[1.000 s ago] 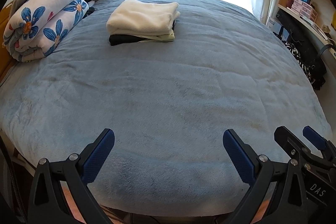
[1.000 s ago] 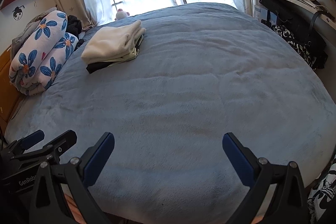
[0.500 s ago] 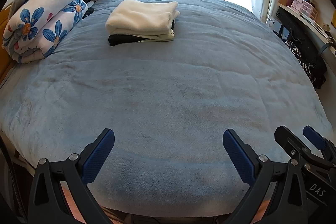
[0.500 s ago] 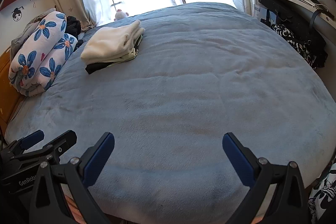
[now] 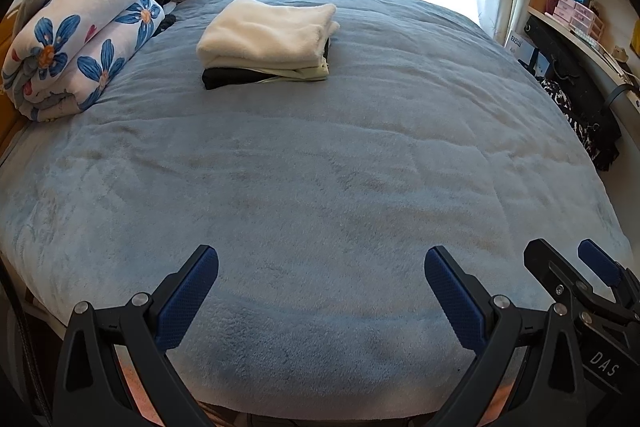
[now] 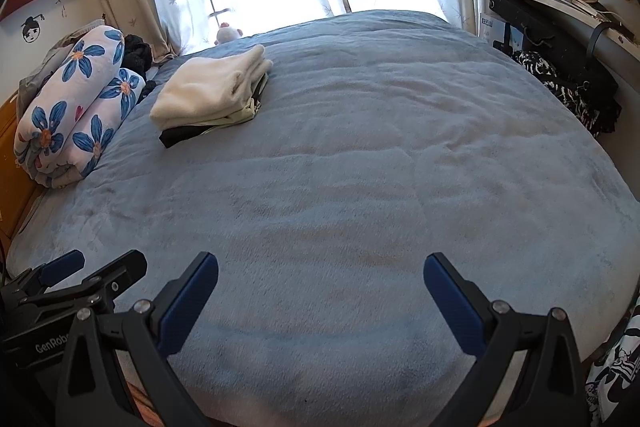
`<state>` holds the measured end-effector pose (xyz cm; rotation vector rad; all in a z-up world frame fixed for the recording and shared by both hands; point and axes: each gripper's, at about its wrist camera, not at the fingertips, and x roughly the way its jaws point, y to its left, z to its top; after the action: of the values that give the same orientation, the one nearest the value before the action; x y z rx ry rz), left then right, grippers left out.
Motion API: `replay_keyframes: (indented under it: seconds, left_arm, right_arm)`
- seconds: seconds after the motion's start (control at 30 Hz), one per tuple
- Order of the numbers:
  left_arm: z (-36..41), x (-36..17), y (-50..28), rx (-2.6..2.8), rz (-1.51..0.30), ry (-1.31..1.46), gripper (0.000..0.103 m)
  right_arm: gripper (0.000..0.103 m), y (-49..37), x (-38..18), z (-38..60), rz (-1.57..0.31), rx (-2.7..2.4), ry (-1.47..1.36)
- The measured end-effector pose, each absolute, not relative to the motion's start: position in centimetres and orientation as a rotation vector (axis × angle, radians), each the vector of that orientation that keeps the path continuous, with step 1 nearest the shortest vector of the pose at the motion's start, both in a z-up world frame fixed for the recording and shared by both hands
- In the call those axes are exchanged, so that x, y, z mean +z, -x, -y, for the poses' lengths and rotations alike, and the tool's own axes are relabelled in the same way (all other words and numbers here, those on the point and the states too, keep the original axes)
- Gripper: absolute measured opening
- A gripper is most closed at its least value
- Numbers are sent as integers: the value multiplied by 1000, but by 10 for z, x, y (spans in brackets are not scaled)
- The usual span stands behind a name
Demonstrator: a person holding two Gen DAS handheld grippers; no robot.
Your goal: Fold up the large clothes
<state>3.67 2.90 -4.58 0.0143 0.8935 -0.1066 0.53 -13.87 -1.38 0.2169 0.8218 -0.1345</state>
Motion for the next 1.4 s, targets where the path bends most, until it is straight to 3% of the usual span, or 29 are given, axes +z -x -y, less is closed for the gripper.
replay_keyframes:
  seconds: [1.4]
  left_arm:
    - [-20,-44,-40,-118,-888,-44,102]
  right_arm:
    - [103,-7,-15,139,-814,-138,-220]
